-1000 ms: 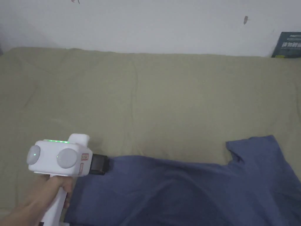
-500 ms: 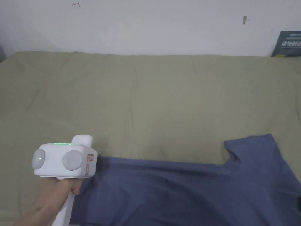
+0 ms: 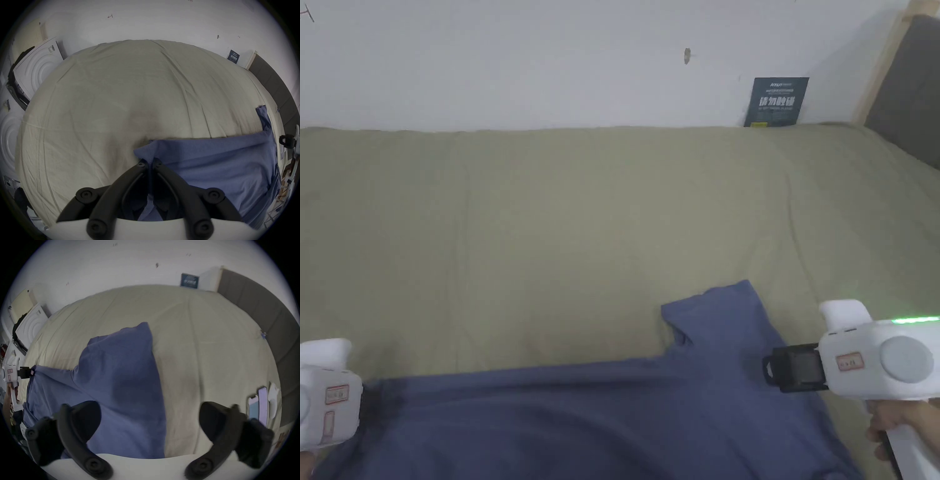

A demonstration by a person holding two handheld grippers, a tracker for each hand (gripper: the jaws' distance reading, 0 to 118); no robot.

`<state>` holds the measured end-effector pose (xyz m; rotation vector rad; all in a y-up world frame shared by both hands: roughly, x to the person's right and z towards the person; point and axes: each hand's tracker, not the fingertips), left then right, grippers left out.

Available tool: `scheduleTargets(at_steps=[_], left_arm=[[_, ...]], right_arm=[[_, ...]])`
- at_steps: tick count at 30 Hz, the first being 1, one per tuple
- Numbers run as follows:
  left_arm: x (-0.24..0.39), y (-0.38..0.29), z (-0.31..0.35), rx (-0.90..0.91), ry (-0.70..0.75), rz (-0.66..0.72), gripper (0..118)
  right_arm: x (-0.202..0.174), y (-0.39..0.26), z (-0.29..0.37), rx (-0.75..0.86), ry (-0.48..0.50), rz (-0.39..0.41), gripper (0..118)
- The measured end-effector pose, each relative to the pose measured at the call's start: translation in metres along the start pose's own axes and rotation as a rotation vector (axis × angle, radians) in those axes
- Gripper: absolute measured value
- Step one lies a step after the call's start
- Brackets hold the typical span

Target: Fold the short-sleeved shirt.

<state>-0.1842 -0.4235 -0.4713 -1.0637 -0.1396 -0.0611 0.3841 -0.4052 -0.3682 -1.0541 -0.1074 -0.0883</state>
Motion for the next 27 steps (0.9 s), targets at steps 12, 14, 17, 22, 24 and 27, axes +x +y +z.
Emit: scheduleTargets(at_steps=[12, 14, 17, 22, 24, 27], left_arm=[[-0.001, 0.004, -0.004, -0.021, -0.005, -0.008, 2], [-0.003, 0.005, -0.002, -0.024, -0.010, -0.003, 2], [-0.005, 0.003, 0.005, -0.023, -0.016, 0.007, 2], [-0.009, -0.011, 0.033, 0.005, -0.037, 0.015, 2], [-0.010, -0.017, 0.048, 0.026, -0.044, 0.009, 2], [-0.016, -0.027, 0.072, 0.051, -0.055, 0.021, 2]], right_arm=[[-0.004, 0.009, -0.033, -0.110, -0.029, 0.066, 77], [-0.006, 0.011, -0.016, -0.067, -0.015, 0.101, 0], [-0.008, 0.009, 0.003, -0.060, 0.065, 0.051, 0], [-0.022, -0.009, 0.055, 0.035, 0.060, 0.043, 0], [-0.027, -0.018, 0.074, 0.066, 0.062, 0.047, 0], [-0.017, -0.027, 0.098, 0.092, 0.108, 0.017, 0]])
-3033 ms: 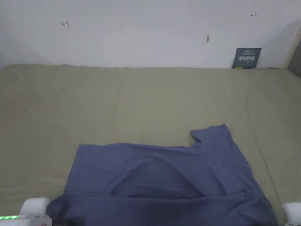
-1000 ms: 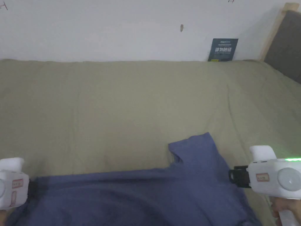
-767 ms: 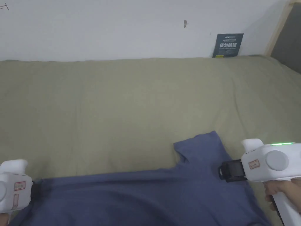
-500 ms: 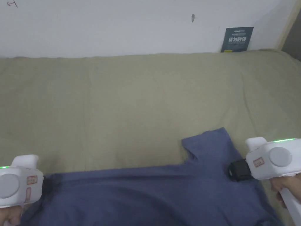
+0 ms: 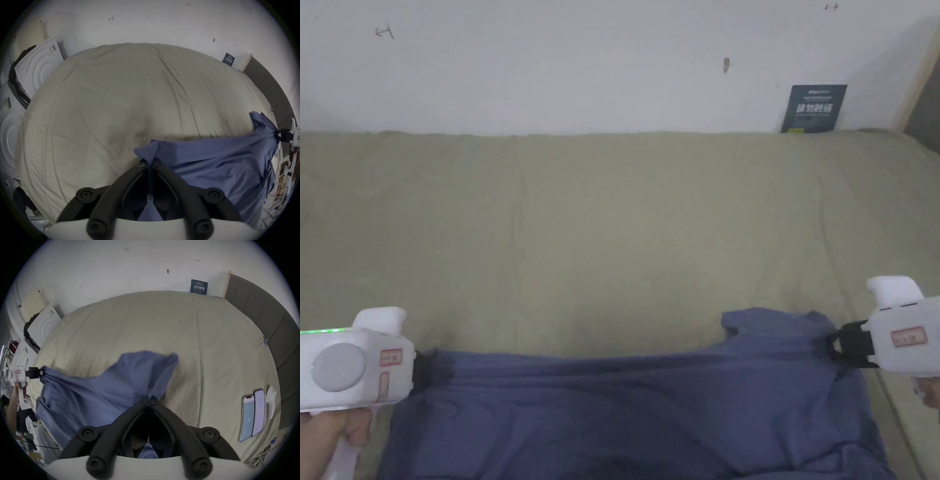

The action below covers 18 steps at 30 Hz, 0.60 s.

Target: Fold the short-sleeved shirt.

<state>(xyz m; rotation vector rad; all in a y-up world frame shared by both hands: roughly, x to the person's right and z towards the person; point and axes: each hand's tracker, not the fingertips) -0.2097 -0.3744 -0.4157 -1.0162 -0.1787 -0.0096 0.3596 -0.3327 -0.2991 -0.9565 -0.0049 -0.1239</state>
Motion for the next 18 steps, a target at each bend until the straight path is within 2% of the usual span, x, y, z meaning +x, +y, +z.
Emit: scheduleTargets(at_steps=[9, 18], left_arm=[[-0.010, -0.061, 0.079, 0.068, -0.044, 0.024, 2], [-0.025, -0.143, 0.109, 0.052, -0.069, 0.035, 2]], right_arm=[[-0.007, -0.058, 0.080, 0.082, 0.053, -0.007, 0], [-0.019, -0.149, 0.108, 0.053, 0.055, 0.035, 0]])
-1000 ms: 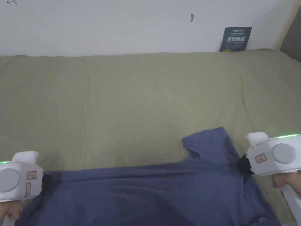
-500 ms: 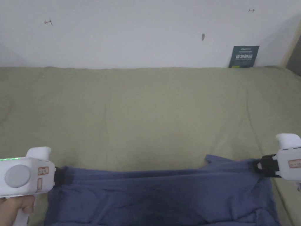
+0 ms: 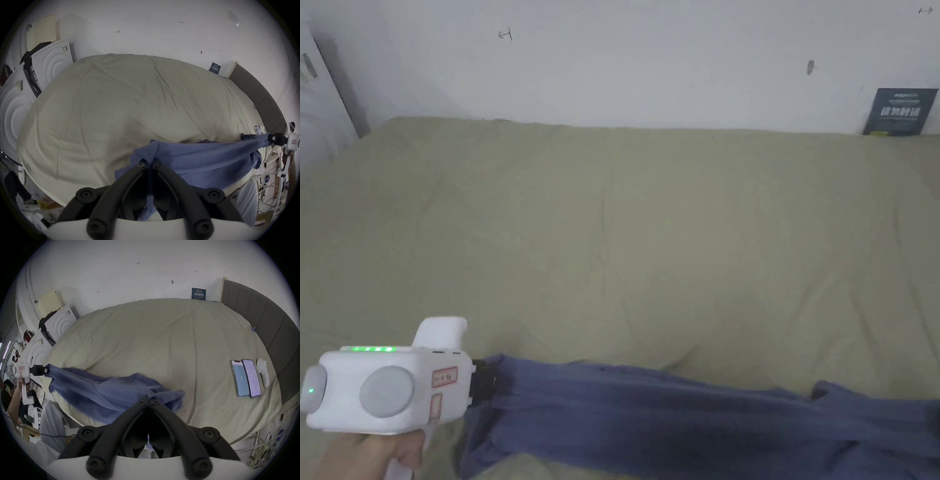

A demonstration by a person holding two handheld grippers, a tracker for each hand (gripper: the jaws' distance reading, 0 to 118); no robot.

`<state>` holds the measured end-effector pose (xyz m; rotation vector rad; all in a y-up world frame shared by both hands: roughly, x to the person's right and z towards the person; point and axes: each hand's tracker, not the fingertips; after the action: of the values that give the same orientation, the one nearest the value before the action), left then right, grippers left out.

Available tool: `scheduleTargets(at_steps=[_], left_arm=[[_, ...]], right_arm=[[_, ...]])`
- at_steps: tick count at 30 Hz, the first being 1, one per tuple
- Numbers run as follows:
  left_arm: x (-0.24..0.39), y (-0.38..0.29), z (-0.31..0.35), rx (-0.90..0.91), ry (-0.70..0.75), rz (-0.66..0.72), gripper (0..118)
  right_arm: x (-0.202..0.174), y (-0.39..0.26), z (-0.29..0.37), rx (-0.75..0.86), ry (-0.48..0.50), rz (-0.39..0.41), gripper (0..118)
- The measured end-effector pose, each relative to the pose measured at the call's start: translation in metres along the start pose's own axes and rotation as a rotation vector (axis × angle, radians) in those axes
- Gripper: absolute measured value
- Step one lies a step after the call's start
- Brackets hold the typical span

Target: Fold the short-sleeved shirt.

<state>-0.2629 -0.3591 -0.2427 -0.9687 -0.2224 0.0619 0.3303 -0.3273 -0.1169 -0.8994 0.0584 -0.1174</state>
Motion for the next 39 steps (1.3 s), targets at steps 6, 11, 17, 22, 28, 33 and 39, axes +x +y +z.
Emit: scheduleTargets(at_steps=[6, 11, 17, 22, 28, 33, 39], left_arm=[[-0.010, -0.037, 0.001, -0.043, -0.006, 0.031, 2], [-0.013, -0.052, -0.014, -0.102, -0.009, 0.034, 2], [-0.015, -0.052, -0.017, -0.117, 0.021, 0.039, 102], [-0.017, -0.059, 0.001, -0.129, 0.110, -0.021, 115], [-0.047, -0.048, 0.055, -0.030, -0.043, 0.152, 76], [-0.094, -0.048, 0.022, -0.025, -0.247, 0.409, 0], [-0.103, -0.043, -0.002, -0.064, -0.265, 0.346, 0]], right_arm=[[0.003, -0.038, -0.005, -0.066, 0.008, -0.033, 0], [0.011, -0.049, -0.023, -0.109, -0.001, -0.065, 0], [0.007, -0.053, -0.030, -0.159, -0.040, -0.068, 38], [0.011, -0.059, -0.020, -0.137, -0.184, 0.017, 114], [-0.027, -0.045, 0.010, -0.039, -0.096, -0.080, 71], [-0.053, -0.029, 0.016, 0.054, -0.132, -0.055, 0], [-0.099, -0.016, 0.025, 0.079, -0.112, 0.005, 0]])
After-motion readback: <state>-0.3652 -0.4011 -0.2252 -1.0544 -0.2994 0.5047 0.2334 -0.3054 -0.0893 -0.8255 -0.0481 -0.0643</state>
